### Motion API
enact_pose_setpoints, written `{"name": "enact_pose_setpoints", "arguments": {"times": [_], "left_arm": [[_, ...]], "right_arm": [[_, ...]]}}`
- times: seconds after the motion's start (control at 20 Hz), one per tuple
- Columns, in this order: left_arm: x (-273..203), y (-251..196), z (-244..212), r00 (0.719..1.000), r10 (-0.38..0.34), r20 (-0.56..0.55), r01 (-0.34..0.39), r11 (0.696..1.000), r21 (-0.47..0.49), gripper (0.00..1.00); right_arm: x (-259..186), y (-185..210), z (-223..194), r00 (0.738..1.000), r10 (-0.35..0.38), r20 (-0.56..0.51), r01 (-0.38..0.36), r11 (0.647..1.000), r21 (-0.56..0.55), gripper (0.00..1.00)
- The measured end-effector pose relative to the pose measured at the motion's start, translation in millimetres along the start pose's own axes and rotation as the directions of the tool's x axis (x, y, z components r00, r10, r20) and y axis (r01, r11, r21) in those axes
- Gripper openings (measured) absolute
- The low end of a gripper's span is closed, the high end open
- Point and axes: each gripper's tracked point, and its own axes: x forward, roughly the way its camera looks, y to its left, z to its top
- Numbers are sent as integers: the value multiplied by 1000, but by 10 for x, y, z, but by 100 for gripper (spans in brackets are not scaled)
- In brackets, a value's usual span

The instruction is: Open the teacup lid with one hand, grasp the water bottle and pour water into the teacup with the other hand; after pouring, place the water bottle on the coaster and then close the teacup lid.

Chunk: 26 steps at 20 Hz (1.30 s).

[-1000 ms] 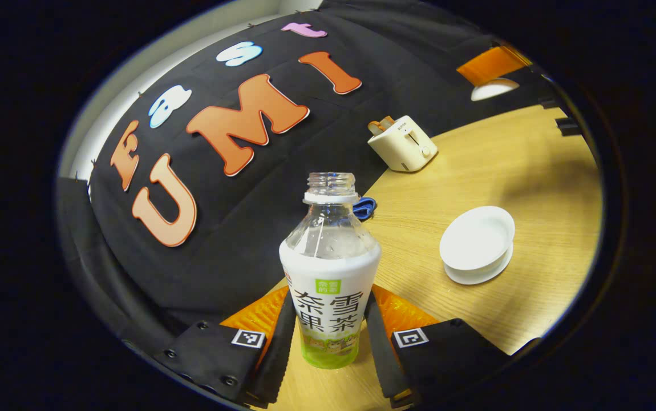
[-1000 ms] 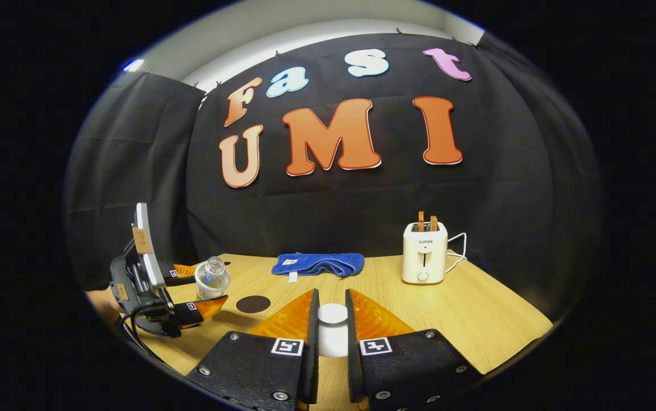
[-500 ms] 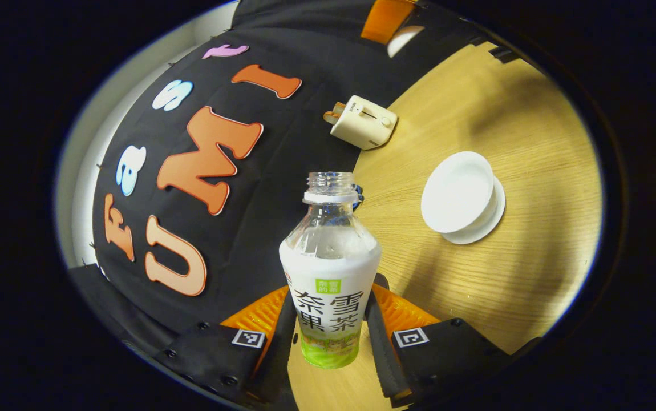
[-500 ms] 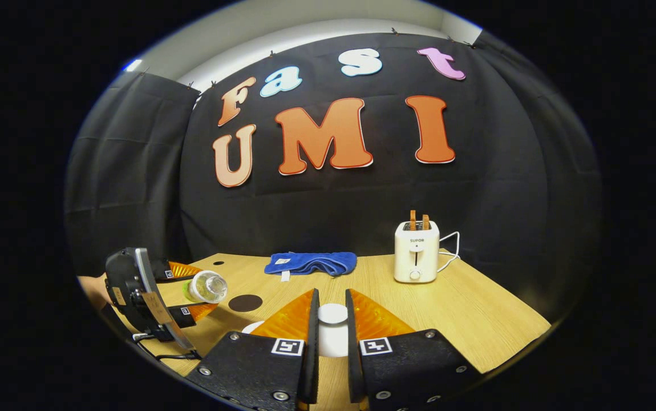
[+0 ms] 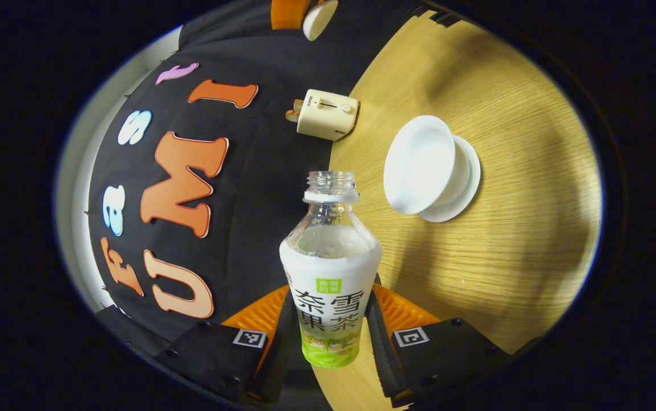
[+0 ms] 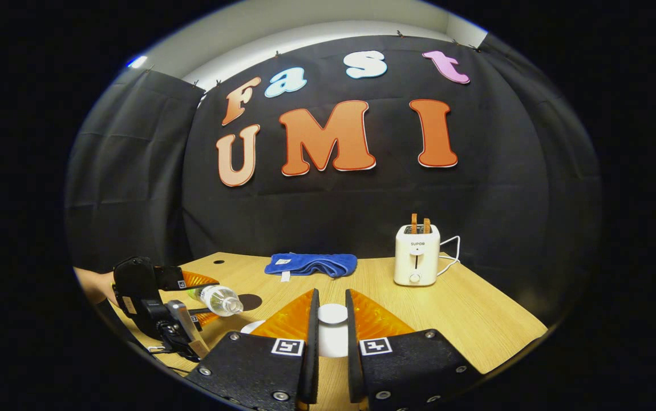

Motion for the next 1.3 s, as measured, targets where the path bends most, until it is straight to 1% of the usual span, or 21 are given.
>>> {"name": "enact_pose_setpoints", "arguments": {"times": [0.05, 0.1, 0.25, 0.3, 0.45, 0.5, 0.6, 0.75, 0.8, 0.85, 0.9, 1.0, 1.3], "left_arm": [[-8, 16, -9, 1000, 3, -5, -3, 1000, 18, 67], [4, 27, -12, 1000, 8, -6, -8, 999, 39, 64], [15, 80, -10, 1000, 18, -9, -17, 994, 105, 64], [17, 96, 4, 1000, 23, -8, -21, 991, 132, 66], [11, 155, 54, 999, 39, -3, -37, 978, 208, 67], [-9, 148, 51, 999, 36, 2, -35, 974, 223, 64], [-20, 174, 54, 999, 32, 0, -31, 967, 251, 64], [-17, 238, 49, 999, 39, -3, -36, 949, 312, 64], [-8, 261, 30, 999, 46, -8, -41, 944, 328, 66], [-15, 282, 20, 999, 53, -11, -46, 938, 343, 64], [-12, 293, 13, 998, 56, -11, -48, 934, 354, 67], [-20, 308, 33, 998, 55, -10, -48, 929, 368, 64], [-43, 320, 78, 998, 60, 6, -58, 922, 383, 64]], "right_arm": [[5, -3, -17, 1000, 0, -4, 0, 1000, -5, 22], [6, 1, -25, 1000, 1, -6, -1, 1000, -9, 22], [10, -3, -36, 1000, 2, -9, -3, 1000, -7, 21], [17, -9, -56, 1000, 3, -11, -3, 1000, -10, 21], [21, -1, -91, 1000, 5, -17, -5, 1000, -12, 21], [17, -5, -87, 1000, 4, -17, -4, 1000, -11, 21], [19, 0, -81, 1000, 8, -16, -8, 1000, -11, 21], [15, -14, -81, 1000, 8, -15, -9, 1000, -11, 21], [11, -11, -75, 1000, 11, -14, -11, 1000, -11, 21], [10, -3, -70, 1000, 13, -13, -13, 1000, -13, 21], [12, -1, -71, 1000, 15, -13, -15, 1000, -15, 21], [16, 15, -71, 1000, 17, -13, -17, 1000, -19, 21], [5, 52, -82, 999, 29, -17, -29, 999, -25, 22]]}}
